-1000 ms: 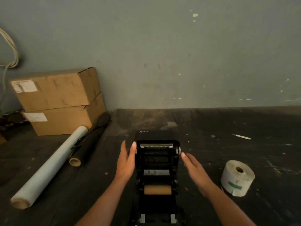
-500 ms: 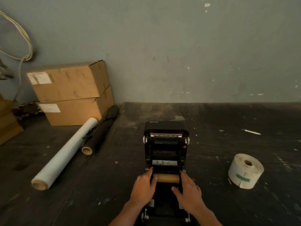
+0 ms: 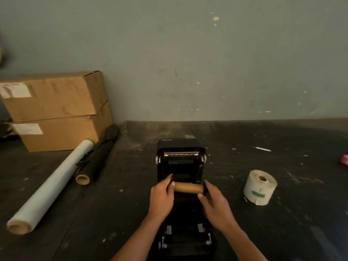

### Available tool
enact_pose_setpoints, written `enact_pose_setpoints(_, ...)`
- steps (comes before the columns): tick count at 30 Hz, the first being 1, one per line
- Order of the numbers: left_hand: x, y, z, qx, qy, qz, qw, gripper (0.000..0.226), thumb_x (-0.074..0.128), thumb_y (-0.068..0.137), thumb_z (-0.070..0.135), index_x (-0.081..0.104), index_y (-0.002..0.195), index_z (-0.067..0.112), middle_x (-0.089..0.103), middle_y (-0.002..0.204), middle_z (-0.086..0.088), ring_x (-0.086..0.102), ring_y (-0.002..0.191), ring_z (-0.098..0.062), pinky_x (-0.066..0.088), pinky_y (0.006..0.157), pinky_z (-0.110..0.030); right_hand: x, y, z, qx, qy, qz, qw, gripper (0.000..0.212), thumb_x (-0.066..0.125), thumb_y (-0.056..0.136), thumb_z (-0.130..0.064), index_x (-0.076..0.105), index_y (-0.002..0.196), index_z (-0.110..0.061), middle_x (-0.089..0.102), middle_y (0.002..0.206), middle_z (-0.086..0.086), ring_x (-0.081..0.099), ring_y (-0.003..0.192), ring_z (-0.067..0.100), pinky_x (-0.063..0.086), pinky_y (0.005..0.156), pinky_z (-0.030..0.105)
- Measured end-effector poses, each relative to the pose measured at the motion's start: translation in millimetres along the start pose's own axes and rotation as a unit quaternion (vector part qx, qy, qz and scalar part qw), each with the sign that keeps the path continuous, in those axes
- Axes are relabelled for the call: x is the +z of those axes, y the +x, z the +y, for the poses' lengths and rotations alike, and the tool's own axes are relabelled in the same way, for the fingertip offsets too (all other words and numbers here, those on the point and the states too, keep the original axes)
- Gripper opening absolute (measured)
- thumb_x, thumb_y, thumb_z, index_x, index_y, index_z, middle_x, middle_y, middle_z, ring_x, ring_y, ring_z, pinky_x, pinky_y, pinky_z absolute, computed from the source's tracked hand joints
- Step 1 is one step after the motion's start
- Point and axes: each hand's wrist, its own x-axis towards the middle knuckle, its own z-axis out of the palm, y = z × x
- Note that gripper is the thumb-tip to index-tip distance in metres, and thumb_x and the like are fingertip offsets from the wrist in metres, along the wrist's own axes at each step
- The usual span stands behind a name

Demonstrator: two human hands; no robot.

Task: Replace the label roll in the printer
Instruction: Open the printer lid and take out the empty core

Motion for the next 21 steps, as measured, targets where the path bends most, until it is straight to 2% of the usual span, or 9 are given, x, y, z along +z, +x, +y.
enact_pose_setpoints(2, -5, 3, 13, 0.000, -0.047, -0.010, 0.999, 0.037, 0.052, 0.097, 0.020, 0.055, 0.134, 0.012, 0.063, 0.129, 0.001, 0.054, 0.119, -0.005, 0.036, 0.099, -0.013, -15, -6, -7, -0.016, -0.001, 0.044, 0.999, 0.051, 0.051, 0.093, -0.020, 0.034, 0.142, -0.021, 0.047, 0.134, -0.004, 0.048, 0.118, 0.007, 0.045, 0.101, 0.032)
enact_pose_setpoints(3, -6, 2, 19, -0.005, -0.078, -0.018, 0.997, 0.036, 0.053, 0.097, 0.022, 0.057, 0.132, 0.013, 0.065, 0.124, 0.004, 0.054, 0.113, 0.001, 0.038, 0.095, -0.010, -23, -11, -11, -0.023, -0.006, 0.064, 0.998, 0.049, 0.050, 0.094, -0.021, 0.037, 0.141, -0.022, 0.049, 0.129, -0.005, 0.052, 0.112, 0.006, 0.048, 0.095, 0.030)
enact_pose_setpoints(5, -2, -3, 29, -0.024, -0.156, -0.042, 0.987, 0.032, 0.052, 0.097, 0.026, 0.061, 0.126, 0.016, 0.066, 0.104, 0.014, 0.056, 0.093, 0.009, 0.039, 0.078, -0.003, -40, -20, -14, -0.030, -0.011, 0.093, 0.995, 0.043, 0.050, 0.094, -0.024, 0.043, 0.136, -0.025, 0.054, 0.115, -0.007, 0.056, 0.099, 0.004, 0.050, 0.081, 0.023)
enact_pose_setpoints(7, 9, -11, 40, -0.064, -0.231, -0.083, 0.967, 0.021, 0.049, 0.098, 0.032, 0.066, 0.108, 0.029, 0.063, 0.091, 0.014, 0.057, 0.085, 0.003, 0.041, 0.071, -0.008, -56, -32, -13, -0.009, 0.007, 0.099, 0.995, 0.039, 0.052, 0.092, -0.027, 0.048, 0.131, -0.027, 0.057, 0.105, -0.008, 0.060, 0.090, 0.006, 0.051, 0.074, 0.023)
enact_pose_setpoints(9, 28, -18, 52, -0.123, -0.305, -0.115, 0.938, 0.020, 0.046, 0.097, 0.038, 0.065, 0.093, 0.034, 0.063, 0.098, 0.004, 0.060, 0.093, -0.009, 0.049, 0.076, -0.021, -69, -45, -6, 0.041, 0.056, 0.102, 0.992, 0.039, 0.053, 0.092, -0.029, 0.050, 0.130, -0.026, 0.061, 0.099, -0.002, 0.064, 0.081, 0.011, 0.052, 0.065, 0.023)
enact_pose_setpoints(12, 60, -31, 71, -0.220, -0.334, -0.186, 0.898, 0.032, 0.042, 0.097, 0.045, 0.060, 0.103, 0.020, 0.059, 0.103, -0.004, 0.062, 0.088, -0.017, 0.055, 0.069, -0.029, -80, -65, 9, 0.102, 0.092, 0.152, 0.979, 0.032, 0.051, 0.093, -0.028, 0.054, 0.124, -0.022, 0.063, 0.094, 0.005, 0.063, 0.073, 0.013, 0.049, 0.055, 0.018)
enact_pose_setpoints(15, 90, -43, 82, -0.250, -0.295, -0.261, 0.885, 0.044, 0.041, 0.096, 0.052, 0.051, 0.120, 0.018, 0.064, 0.095, -0.007, 0.064, 0.066, -0.013, 0.052, 0.056, -0.024, -90, -78, 28, 0.135, 0.097, 0.206, 0.964, 0.025, 0.051, 0.092, -0.027, 0.059, 0.115, -0.019, 0.064, 0.089, 0.003, 0.065, 0.075, 0.018, 0.056, 0.064, 0.029)
enact_pose_setpoints(18, 118, -46, 81, -0.256, -0.280, -0.264, 0.887, 0.054, 0.048, 0.093, 0.051, 0.042, 0.135, 0.018, 0.064, 0.099, -0.008, 0.063, 0.062, -0.011, 0.047, 0.048, -0.020, -100, -80, 48, 0.146, 0.106, 0.212, 0.960, 0.022, 0.053, 0.091, -0.027, 0.060, 0.111, -0.020, 0.065, 0.088, 0.001, 0.066, 0.076, 0.019, 0.058, 0.069, 0.035)
enact_pose_setpoints(21, 137, -43, 83, -0.294, -0.284, -0.249, 0.878, 0.049, 0.055, 0.091, 0.047, 0.048, 0.130, 0.019, 0.065, 0.100, -0.010, 0.062, 0.067, -0.013, 0.047, 0.051, -0.022, -110, -73, 68, 0.148, 0.142, 0.198, 0.958, 0.017, 0.053, 0.092, -0.026, 0.061, 0.106, -0.020, 0.065, 0.090, 0.003, 0.066, 0.075, 0.017, 0.052, 0.062, 0.024)
